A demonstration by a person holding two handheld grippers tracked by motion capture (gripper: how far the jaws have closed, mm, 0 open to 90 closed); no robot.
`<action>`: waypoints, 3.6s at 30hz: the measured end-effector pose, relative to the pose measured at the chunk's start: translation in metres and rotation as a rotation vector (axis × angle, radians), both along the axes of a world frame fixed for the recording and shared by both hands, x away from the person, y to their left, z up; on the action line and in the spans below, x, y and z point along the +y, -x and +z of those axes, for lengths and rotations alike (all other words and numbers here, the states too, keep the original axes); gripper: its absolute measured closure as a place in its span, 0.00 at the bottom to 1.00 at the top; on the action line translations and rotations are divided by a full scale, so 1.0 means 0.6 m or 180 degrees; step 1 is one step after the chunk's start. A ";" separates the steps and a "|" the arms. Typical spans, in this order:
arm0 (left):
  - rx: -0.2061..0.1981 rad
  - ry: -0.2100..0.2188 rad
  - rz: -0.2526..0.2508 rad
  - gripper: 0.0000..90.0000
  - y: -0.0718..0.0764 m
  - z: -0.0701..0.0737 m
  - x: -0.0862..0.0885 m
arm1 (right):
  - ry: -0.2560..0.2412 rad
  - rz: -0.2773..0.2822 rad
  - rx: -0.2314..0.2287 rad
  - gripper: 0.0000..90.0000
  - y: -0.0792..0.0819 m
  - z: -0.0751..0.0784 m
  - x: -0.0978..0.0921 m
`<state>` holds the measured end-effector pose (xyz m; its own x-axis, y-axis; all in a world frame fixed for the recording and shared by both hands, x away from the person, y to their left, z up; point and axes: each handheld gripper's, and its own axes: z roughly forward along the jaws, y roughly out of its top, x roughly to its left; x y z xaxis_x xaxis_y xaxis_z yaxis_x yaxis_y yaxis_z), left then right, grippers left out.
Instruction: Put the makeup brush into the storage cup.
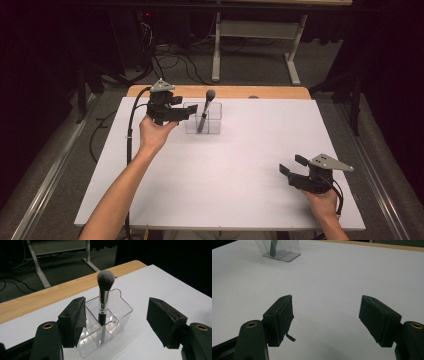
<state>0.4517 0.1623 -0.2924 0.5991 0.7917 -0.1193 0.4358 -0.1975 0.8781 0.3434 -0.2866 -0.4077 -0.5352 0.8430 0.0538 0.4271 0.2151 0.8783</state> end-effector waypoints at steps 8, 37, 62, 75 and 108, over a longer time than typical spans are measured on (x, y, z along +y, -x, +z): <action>-0.0059 0.0033 -0.0018 0.36 0.012 0.004 0.004 | 0.0000 -0.0005 0.0005 0.32 -0.001 -0.001 0.000; -0.0079 0.0235 -0.0059 0.36 0.052 0.003 0.035 | 0.0000 -0.0003 0.0002 0.32 -0.001 -0.001 0.002; -0.0138 0.0352 -0.0037 0.35 0.086 0.003 0.067 | -0.0003 -0.0021 0.0007 0.32 0.000 0.000 0.000; -0.0138 0.0384 -0.0004 0.36 0.098 -0.003 0.081 | -0.0013 -0.0029 0.0009 0.32 0.000 0.000 0.000; -0.0188 0.0371 0.0069 0.36 0.139 -0.022 0.099 | -0.0010 -0.0027 0.0018 0.32 -0.001 -0.001 0.000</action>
<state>0.3684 0.2218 -0.3053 0.5908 0.7873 -0.1764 0.3857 -0.0836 0.9188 0.3439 -0.2868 -0.4081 -0.5276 0.8474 0.0595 0.4339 0.2086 0.8765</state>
